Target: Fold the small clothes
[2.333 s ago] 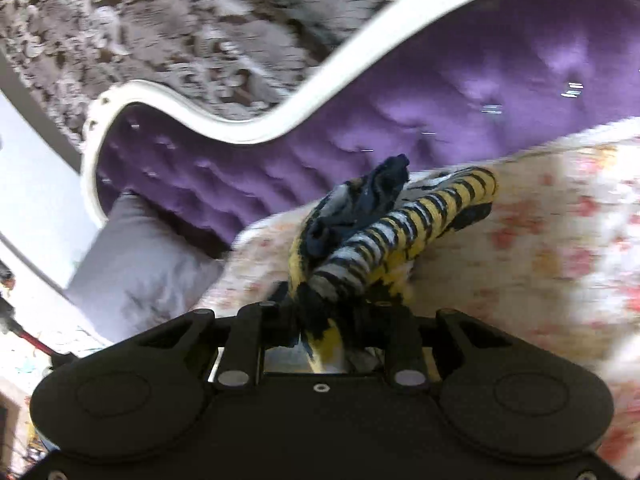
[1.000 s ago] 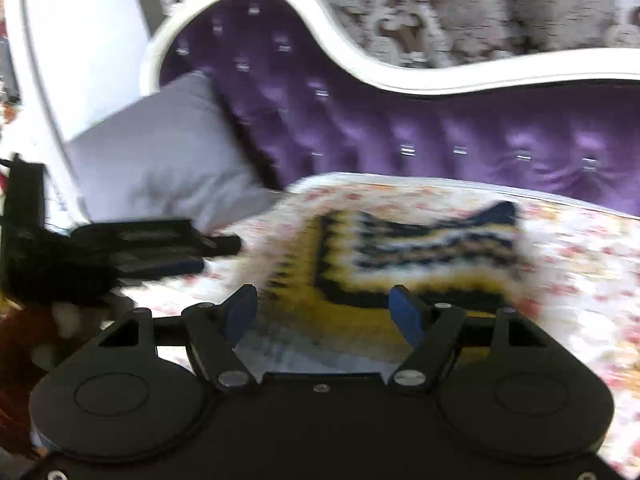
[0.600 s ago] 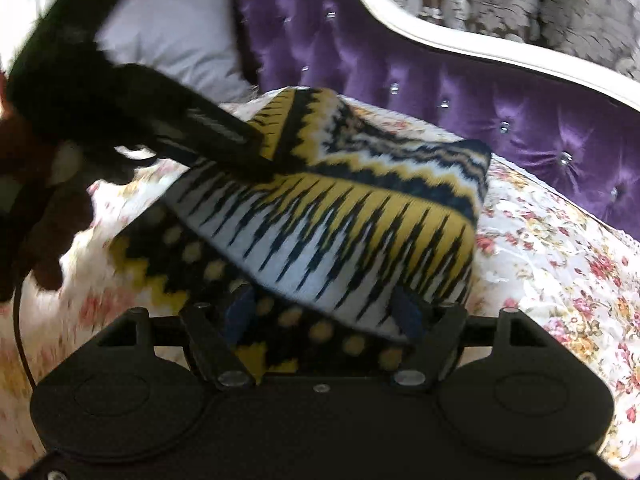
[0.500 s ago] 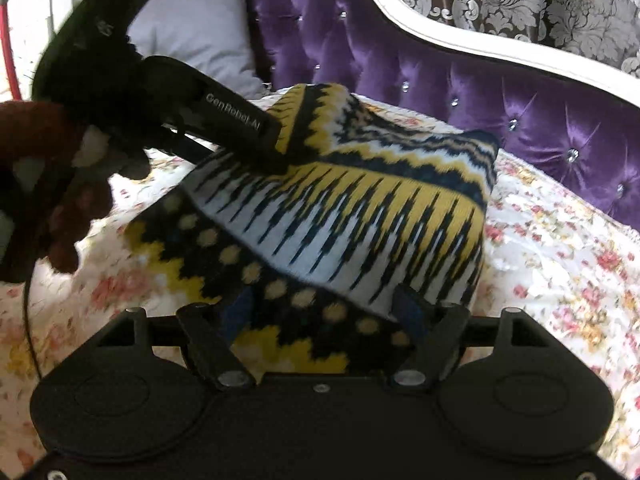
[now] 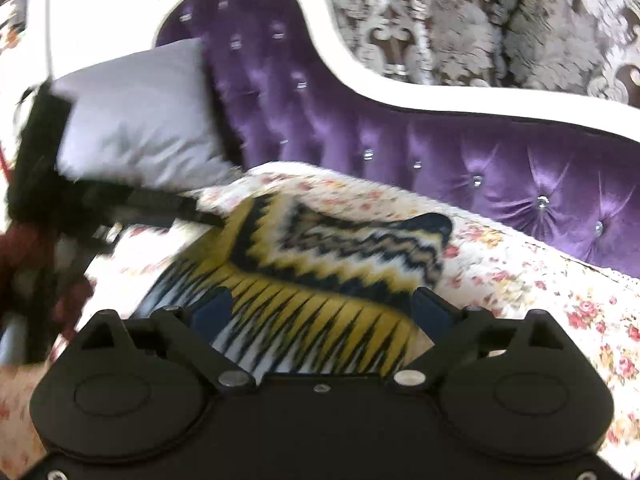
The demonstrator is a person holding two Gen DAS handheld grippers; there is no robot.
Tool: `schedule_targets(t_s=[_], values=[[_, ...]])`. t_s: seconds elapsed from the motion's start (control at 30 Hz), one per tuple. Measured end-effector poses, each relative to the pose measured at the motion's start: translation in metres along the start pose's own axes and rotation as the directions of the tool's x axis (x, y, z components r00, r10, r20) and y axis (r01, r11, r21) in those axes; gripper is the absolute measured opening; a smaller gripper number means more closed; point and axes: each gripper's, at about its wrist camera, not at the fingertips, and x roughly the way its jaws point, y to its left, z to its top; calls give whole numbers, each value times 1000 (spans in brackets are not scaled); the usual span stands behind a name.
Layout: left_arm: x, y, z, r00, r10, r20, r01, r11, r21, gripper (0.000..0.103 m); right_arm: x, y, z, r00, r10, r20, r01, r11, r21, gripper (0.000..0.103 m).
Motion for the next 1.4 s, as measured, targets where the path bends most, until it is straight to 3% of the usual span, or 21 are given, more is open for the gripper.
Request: schedule_targets(t_s=[0.27,0.47,0.57,0.73,0.97,1.17,1.27,1.4], values=[[16,2,-10,998,31,-55,-32,999,-7,82,48,-29,-6,991,-62,-116,73,993,95,99],[20,1,-10,997,40,-61,-41,999,-11,85,57,-54,-28,991,17,-132,19,964,266,102],[18,0,-9,998,44,-54,-45,999,-11,84,56,-54,-29,993,22,-114,7,968,252,103],[-2,21,-5,998,-54,-12,53,994,-94,84,55,-59,-29,993,54,-107,-25,966,259,103],[-14,52,-6,993,-119,4,117,977,-180,86,55,-64,-32,993,83,-84,-57,959,277,103],[-12,48,-18,945,-321,-58,302,927,-222,91,54,-72,-33,989,127,-70,-100,947,305,103],[-10,38,-26,937,-336,-101,313,931,-190,91,52,-78,-33,985,161,-61,-132,935,329,103],[0,35,-35,942,-297,-157,268,947,-179,91,51,-94,-36,972,233,-27,-202,890,408,103]])
